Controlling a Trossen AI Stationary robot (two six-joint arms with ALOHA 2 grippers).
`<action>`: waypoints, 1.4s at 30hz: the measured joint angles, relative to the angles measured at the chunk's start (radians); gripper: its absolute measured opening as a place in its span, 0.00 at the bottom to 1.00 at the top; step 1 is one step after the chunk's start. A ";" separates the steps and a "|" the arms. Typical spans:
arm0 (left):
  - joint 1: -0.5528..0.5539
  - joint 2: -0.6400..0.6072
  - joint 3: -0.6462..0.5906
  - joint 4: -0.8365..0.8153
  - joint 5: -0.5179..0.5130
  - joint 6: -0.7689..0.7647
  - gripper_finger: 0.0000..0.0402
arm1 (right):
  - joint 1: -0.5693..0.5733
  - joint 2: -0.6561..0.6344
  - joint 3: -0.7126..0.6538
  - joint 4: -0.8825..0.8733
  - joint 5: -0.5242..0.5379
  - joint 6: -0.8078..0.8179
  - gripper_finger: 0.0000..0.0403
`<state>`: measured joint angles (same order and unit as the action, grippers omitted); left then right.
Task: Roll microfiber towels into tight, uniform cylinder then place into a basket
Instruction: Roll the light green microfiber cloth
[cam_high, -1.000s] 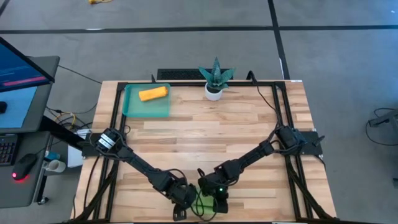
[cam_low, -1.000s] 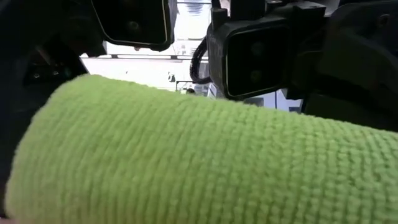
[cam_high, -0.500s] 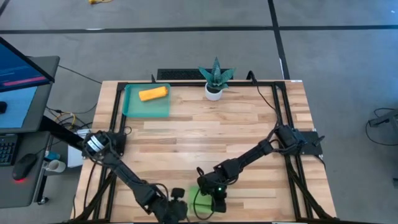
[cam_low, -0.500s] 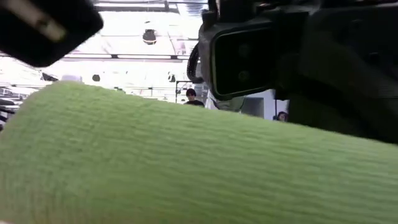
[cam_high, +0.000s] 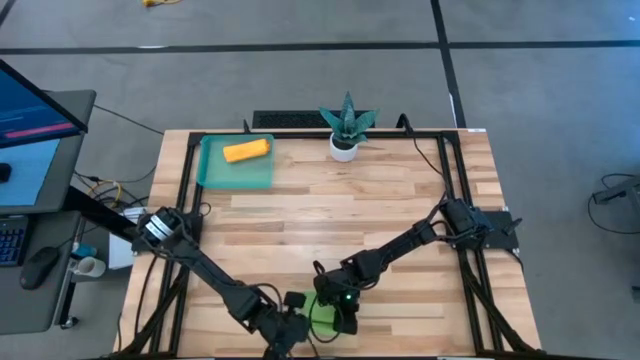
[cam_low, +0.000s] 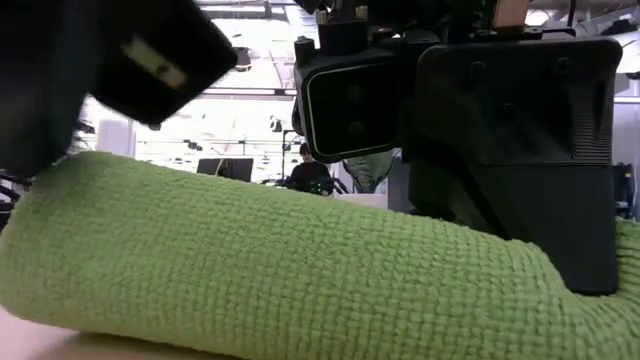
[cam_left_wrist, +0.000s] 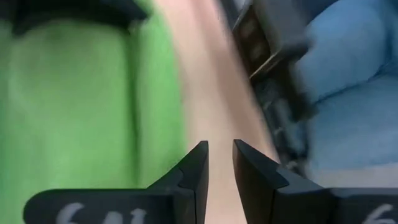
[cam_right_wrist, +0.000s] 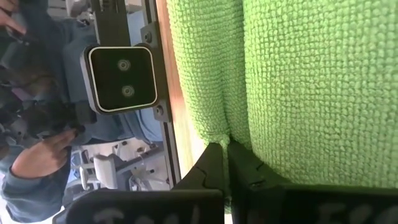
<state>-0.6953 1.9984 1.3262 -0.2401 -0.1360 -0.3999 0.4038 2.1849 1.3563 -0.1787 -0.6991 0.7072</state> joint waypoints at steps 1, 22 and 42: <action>0.006 0.000 -0.004 -0.019 0.000 -0.006 0.15 | 0.000 0.000 0.000 0.000 0.000 0.000 0.03; 0.007 0.000 -0.036 0.002 -0.131 0.009 0.13 | 0.004 0.000 0.001 -0.002 -0.013 -0.007 0.03; 0.041 -0.008 -0.152 0.056 -0.096 -0.190 0.13 | 0.006 0.000 0.002 0.000 0.011 0.033 0.25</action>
<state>-0.6544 1.9908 1.1737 -0.1841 -0.2315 -0.5896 0.4099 2.1849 1.3579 -0.1786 -0.6878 0.7405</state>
